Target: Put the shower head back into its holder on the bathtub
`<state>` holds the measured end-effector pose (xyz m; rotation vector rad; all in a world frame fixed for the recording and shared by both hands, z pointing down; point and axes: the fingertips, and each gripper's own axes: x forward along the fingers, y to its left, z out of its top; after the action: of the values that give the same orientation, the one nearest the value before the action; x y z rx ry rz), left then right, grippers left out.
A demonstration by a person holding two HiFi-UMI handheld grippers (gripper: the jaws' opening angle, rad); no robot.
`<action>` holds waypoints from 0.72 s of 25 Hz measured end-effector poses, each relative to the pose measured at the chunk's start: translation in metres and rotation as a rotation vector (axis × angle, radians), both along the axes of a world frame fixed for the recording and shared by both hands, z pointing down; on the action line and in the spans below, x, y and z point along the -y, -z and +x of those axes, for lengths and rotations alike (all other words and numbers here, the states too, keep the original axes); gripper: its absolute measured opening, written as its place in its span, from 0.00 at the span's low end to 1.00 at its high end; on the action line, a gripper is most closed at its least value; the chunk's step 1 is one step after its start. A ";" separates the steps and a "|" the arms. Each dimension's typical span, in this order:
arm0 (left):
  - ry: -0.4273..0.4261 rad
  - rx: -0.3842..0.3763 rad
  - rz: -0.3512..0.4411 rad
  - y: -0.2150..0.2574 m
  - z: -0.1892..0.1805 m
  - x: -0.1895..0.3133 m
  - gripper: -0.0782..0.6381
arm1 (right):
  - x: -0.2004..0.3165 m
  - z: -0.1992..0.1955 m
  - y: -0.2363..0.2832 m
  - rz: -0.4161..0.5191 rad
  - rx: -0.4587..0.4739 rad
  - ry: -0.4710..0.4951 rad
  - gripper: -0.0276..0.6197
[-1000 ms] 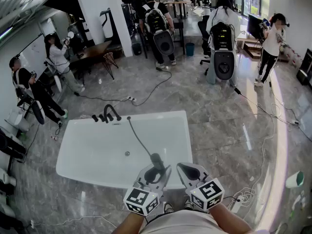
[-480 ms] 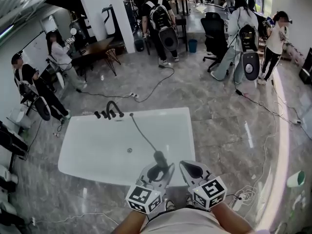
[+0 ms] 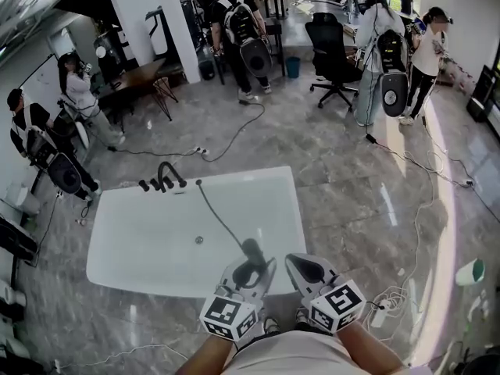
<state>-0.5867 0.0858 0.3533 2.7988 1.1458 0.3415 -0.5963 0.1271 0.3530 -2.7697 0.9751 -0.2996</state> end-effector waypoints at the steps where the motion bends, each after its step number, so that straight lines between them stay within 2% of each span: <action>1: -0.003 0.001 -0.003 -0.001 0.000 0.000 0.28 | 0.001 -0.001 0.001 -0.001 -0.006 -0.005 0.06; 8: -0.037 -0.012 -0.001 -0.001 0.000 0.003 0.28 | 0.004 -0.006 0.006 0.009 -0.026 -0.052 0.06; 18: -0.146 -0.021 -0.022 -0.002 0.009 -0.005 0.28 | -0.007 -0.012 0.006 -0.021 -0.030 -0.202 0.06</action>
<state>-0.5780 0.0909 0.3554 2.7133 1.3535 0.3103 -0.6079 0.1340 0.3467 -2.8697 0.6944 -0.2387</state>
